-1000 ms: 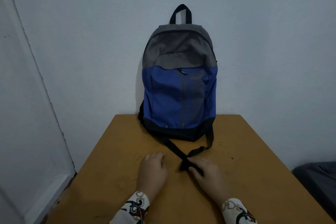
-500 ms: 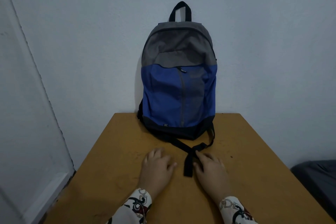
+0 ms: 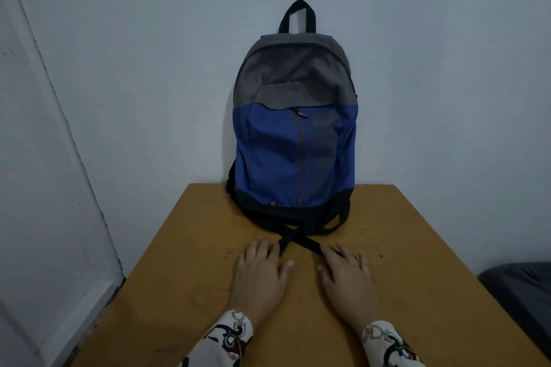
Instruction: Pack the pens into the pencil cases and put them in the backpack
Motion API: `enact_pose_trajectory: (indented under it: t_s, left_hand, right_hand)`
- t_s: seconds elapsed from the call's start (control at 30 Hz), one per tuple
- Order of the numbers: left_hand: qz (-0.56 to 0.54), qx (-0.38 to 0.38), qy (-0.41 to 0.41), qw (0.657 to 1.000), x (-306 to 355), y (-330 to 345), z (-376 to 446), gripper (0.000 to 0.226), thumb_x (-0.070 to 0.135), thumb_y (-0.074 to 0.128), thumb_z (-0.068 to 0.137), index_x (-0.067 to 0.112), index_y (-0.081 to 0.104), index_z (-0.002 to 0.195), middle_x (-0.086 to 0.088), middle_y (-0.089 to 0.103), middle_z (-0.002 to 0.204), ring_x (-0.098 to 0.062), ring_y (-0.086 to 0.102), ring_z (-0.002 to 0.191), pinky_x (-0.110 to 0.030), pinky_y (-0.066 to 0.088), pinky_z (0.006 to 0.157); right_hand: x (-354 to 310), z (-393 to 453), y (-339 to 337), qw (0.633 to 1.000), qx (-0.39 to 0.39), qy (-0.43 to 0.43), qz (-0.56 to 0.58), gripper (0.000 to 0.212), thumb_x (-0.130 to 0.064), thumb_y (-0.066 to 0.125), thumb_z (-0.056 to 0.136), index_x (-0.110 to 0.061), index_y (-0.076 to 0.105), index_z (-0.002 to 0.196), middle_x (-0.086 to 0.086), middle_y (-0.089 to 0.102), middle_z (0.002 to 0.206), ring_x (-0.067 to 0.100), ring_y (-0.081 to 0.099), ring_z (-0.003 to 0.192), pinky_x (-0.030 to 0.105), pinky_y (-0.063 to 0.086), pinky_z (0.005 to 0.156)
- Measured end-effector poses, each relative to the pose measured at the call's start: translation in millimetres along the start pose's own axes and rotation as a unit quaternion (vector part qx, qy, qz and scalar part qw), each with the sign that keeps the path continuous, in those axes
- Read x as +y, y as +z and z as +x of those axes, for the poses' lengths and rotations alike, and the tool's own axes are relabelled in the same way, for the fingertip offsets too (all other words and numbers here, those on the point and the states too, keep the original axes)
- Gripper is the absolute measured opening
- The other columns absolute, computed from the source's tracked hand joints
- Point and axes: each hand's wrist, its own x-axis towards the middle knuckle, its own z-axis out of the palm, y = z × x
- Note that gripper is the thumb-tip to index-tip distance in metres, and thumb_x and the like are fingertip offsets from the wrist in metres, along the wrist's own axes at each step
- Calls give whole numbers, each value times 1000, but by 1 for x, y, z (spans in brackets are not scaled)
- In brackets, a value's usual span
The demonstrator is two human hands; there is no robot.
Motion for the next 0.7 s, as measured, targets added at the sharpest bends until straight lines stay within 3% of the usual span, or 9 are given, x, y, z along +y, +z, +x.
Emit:
enact_pose_trajectory:
  t_s: [0.1, 0.2, 0.33, 0.4, 0.5, 0.6, 0.7]
  left_hand:
    - [-1, 6, 42, 999, 0, 1, -1, 66, 59, 11, 95, 27, 35, 147, 8, 32, 152, -11, 19, 141, -30, 19, 114]
    - [-4, 8, 51, 999, -1, 2, -2, 54, 53, 20, 101, 27, 44, 142, 11, 42, 145, -8, 28, 135, -27, 22, 111]
    - [-10, 20, 52, 998, -1, 5, -2, 53, 50, 22, 102, 26, 40, 146, 11, 40, 147, -9, 28, 136, -27, 23, 111]
    - [-13, 25, 60, 998, -1, 4, -4, 61, 54, 14, 98, 26, 39, 146, 12, 41, 146, -8, 29, 135, -27, 25, 111]
    - [-19, 36, 60, 997, 1, 1, -7, 74, 54, 4, 89, 24, 46, 141, 12, 49, 139, -9, 39, 130, -28, 32, 107]
    - [-27, 78, 59, 995, 0, 4, -8, 54, 44, 24, 93, 22, 65, 121, 10, 65, 118, -10, 56, 110, -30, 47, 91]
    - [-36, 110, 64, 991, -1, -2, -11, 39, 35, 38, 90, 24, 73, 103, 13, 69, 100, -8, 62, 95, -28, 52, 78]
  right_hand:
    - [-1, -2, -1, 1000, -6, -9, -10, 48, -41, 31, 105, -32, 28, 153, -17, 39, 152, 5, 14, 149, 40, -3, 121]
    - [-2, -2, -2, 1000, -6, -8, -17, 48, -41, 32, 105, -32, 31, 152, -18, 41, 151, 5, 17, 147, 40, -2, 121]
    - [-3, -4, -3, 1000, 3, -13, -8, 47, -40, 33, 105, -31, 33, 152, -18, 42, 150, 5, 18, 147, 38, -1, 121]
    - [-3, -5, -3, 1000, 13, -22, 0, 47, -39, 33, 105, -30, 33, 152, -16, 42, 151, 5, 19, 146, 36, 1, 121]
    - [-4, -7, -6, 999, 19, -36, 8, 46, -37, 32, 106, -29, 33, 152, -13, 42, 150, 6, 23, 144, 28, 11, 118]
    - [-6, -11, -7, 997, 44, -62, 21, 42, -32, 36, 106, -28, 43, 147, -11, 49, 144, 8, 34, 140, 23, 21, 112]
    - [-5, -14, -3, 993, 87, -82, 20, 28, -17, 61, 95, -21, 68, 122, -5, 68, 117, 17, 59, 120, 33, 43, 100]
